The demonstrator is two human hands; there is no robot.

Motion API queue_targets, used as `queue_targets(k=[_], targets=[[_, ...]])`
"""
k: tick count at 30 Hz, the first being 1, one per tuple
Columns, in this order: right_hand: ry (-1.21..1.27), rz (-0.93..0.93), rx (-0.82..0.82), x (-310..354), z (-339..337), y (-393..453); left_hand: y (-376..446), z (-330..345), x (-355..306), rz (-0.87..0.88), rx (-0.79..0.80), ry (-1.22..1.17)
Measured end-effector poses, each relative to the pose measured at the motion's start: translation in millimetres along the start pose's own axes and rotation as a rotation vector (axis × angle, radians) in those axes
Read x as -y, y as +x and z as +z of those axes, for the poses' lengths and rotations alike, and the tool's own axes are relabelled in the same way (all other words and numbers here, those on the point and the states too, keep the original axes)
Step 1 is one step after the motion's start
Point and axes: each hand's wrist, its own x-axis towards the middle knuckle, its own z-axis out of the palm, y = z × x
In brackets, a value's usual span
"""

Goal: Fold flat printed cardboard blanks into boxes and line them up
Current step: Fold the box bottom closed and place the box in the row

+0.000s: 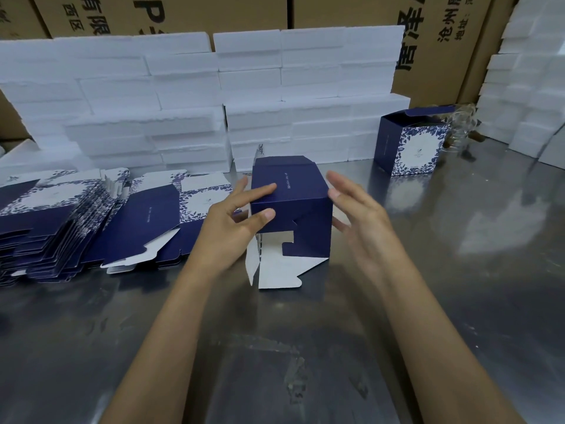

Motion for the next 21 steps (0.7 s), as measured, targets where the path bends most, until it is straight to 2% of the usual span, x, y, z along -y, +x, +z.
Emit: queue_targets(k=[2, 7, 10, 12, 14, 16, 17, 19, 21], targets=[[0.071, 0.098, -0.068, -3, -5, 3, -2, -4, 1, -0.031, -0.028, -0.007], [0.091, 0.242, -0.226, -11, -6, 6, -4, -1, 6, -0.219, -0.265, -0.32], [0.056, 0.208, -0.128, -7, -2, 3, 2, 7, 13, -0.329, -0.301, -0.619], [-0.033, 0.14, -0.018, -4, 5, -3, 4, 15, 17, -0.414, -0.294, -0.687], [-0.072, 0.07, 0.014, -2, 13, -6, 4, 25, 22, -0.477, -0.224, -0.686], [-0.061, -0.009, 0.015, 0, 15, -7, 1, 34, 22, -0.49, -0.09, -0.569], [-0.052, -0.04, 0.009, 2, 15, -7, -2, 37, 22, -0.492, -0.021, -0.437], [-0.087, -0.091, -0.023, 6, 13, -7, -7, 43, 22, -0.445, 0.078, -0.067], [-0.165, -0.13, -0.049, 10, 10, -6, -10, 49, 23, -0.325, 0.102, 0.321]])
